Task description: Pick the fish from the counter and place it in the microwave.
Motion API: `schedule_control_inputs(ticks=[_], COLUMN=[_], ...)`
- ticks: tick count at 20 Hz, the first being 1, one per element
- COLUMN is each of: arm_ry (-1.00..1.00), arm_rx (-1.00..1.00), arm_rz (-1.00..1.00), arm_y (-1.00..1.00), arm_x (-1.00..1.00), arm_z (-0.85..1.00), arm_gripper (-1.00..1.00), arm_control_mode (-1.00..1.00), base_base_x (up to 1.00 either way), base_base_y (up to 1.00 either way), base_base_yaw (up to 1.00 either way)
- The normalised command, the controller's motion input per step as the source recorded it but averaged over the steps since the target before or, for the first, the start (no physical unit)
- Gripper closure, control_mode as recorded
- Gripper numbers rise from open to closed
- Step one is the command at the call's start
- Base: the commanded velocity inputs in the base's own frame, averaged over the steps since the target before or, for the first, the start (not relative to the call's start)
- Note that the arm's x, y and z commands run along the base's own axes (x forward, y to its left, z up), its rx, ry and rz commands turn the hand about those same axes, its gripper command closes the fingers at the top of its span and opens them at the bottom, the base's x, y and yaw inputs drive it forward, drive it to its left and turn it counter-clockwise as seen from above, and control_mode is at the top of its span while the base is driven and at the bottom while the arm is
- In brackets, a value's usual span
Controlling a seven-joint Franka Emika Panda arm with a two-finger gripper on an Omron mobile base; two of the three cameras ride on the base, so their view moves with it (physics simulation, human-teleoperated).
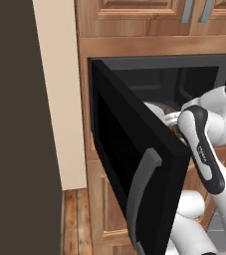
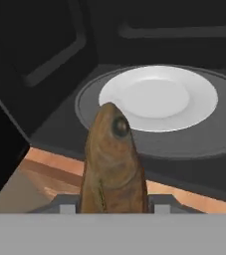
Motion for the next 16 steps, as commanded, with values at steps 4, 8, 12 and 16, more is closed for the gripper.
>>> schedule_control_inputs(ticks=[4, 8, 12, 16], arm_ry=[-0.34, -0.09, -0.08, -0.02], arm_rx=[-0.11, -0.12, -0.16, -0.2], arm_rz=[0.3, 0.05, 0.05, 0.04], arm_y=[0.05, 0.12, 0.14, 0.22], arm_x=[0.11, 0.42, 0.47, 0.45], arm_z=[0.01, 0.27, 0.05, 0.26], arm_gripper=[1.0, 1.0, 1.0, 1.0], arm_control_mode=[-1.0, -1.0, -1.0, -1.0], base_base_x=[0.0, 0.0, 0.0, 0.0], base_base_y=[0.0, 0.0, 0.0, 0.0], base_base_yaw=[0.0, 0.0, 0.0, 0.0])
